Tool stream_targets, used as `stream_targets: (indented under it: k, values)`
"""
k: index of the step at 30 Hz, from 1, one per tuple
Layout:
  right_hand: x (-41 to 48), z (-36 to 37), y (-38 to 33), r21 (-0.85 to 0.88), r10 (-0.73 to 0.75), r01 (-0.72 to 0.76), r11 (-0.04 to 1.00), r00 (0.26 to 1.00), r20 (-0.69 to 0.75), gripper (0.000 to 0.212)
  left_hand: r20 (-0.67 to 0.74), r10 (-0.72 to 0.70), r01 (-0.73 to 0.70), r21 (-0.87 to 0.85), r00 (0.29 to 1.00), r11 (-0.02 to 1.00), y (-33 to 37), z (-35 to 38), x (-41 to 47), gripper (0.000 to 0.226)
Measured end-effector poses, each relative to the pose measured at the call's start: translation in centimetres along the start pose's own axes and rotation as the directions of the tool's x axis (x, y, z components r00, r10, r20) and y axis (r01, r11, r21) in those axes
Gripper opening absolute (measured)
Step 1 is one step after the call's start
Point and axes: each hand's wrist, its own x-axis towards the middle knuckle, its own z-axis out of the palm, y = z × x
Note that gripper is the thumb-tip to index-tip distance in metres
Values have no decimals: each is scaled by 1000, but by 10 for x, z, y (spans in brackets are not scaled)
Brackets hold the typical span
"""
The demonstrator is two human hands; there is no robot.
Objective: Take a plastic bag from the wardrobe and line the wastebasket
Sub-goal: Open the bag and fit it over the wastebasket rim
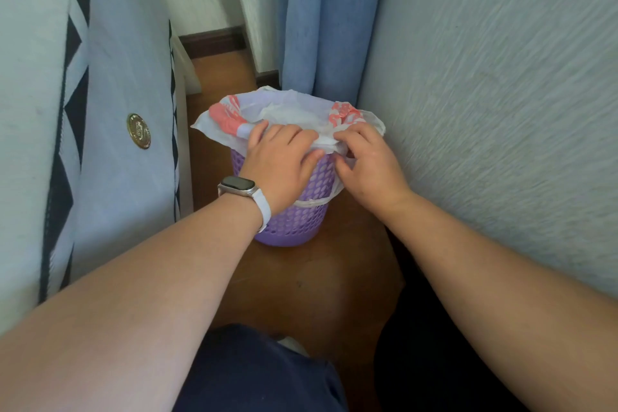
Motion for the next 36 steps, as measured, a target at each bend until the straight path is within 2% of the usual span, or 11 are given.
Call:
stream_targets:
  k: [5, 8, 10, 14, 17, 19, 21, 23, 26, 31, 36]
  values:
    - [0, -2, -5, 40, -30, 29, 999, 999, 16, 35, -24, -80, 79, -63, 996, 995, -1, -2, 2, 17]
    - [2, -1, -5, 31, -9, 10, 999, 1000, -11, 15, -16, -74, 73, -55, 997, 996, -3, -4, 1, 2]
    - [2, 0, -6, 27, -13, 14, 1000, 1000, -16, 2, -15, -67, 67, -37, 998, 997, -1, -5, 0, 14]
    - [5, -2, -10, -16, 66, -66, 998, 998, 1, 17, 20, -84, 84, -36, 996, 996, 2, -8, 0, 27]
    - [8, -1, -8, -160, -38, 36, 986, 999, -5, 22, 27, -88, 89, -58, 996, 994, 3, -11, 0, 21]
    - [9, -1, -9, -218, -71, 71, 973, 997, 8, 17, 33, -71, 72, -31, 997, 997, 1, -9, -2, 30]
    - [8, -2, -12, -221, -88, 94, 971, 995, 36, 17, 38, -15, 14, 25, 999, 1000, -2, -4, -4, 39]
    - [9, -4, -14, -213, -75, 82, 974, 996, 38, 19, 44, 8, -10, 42, 999, 999, -6, -3, -4, 34]
    - [10, -6, -9, -201, -30, 31, 979, 1000, 9, 22, 48, -46, 45, 23, 998, 999, -8, -4, -4, 28]
    - [8, -5, -9, -192, -24, 30, 981, 999, 30, 25, 56, -97, 97, 4, 994, 995, -11, -9, -7, 32]
    - [7, -5, -5, -205, -3, 2, 979, 1000, -6, 22, -7, 20, -20, 21, 1000, 1000, 4, -13, 0, 49]
